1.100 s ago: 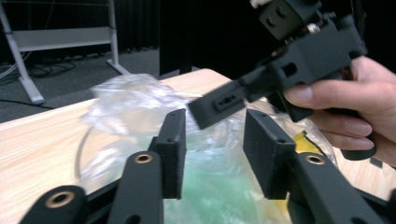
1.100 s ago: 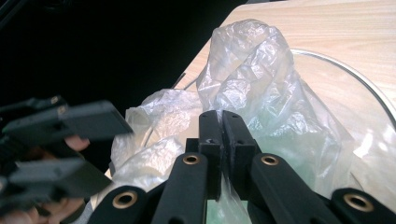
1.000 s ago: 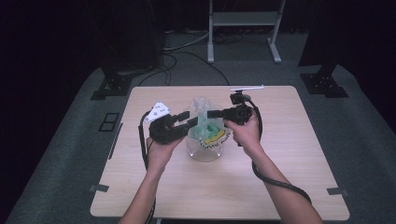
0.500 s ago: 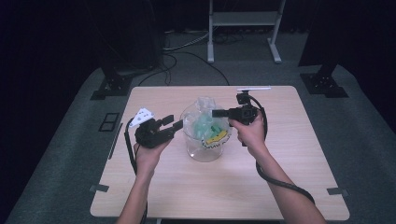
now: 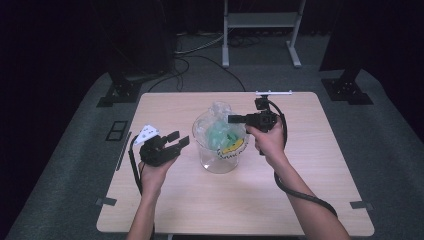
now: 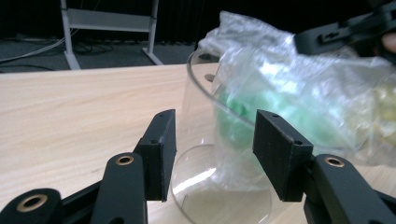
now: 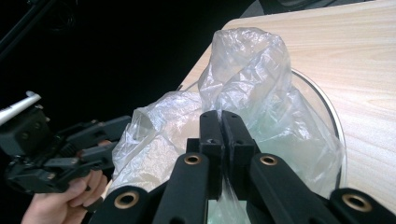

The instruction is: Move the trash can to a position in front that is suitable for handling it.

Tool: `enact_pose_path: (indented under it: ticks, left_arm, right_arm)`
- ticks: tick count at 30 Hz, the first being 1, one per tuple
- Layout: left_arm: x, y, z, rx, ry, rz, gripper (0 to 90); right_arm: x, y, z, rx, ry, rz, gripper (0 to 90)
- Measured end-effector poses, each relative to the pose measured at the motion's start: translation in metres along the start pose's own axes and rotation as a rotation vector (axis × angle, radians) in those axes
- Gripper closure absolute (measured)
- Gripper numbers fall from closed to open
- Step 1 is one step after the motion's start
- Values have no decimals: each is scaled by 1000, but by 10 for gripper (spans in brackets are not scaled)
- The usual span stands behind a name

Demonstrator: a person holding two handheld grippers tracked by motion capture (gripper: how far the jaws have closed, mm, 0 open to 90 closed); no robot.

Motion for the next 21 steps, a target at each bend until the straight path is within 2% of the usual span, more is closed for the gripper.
enact_pose_path:
  ticks: [10,21]
  left_arm:
    - [22,-3,-5,-6,-28,27,432]
    - [34,-7,-4,-31,-64,15,291]
  right_arm:
    - [-8,-11,8,-28,14,-2,887]
    - [-18,-32,20,-54,40,28,889]
Point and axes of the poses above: each handheld gripper's, and its own axes: z roughly backward along the jaws, x roughly out of its underside, y roughly to its right, the point moved 10 cm from there along -z, roughly forward along the jaws, and after that the axes turned 11 degrees about -z, right-handed, at the moved point
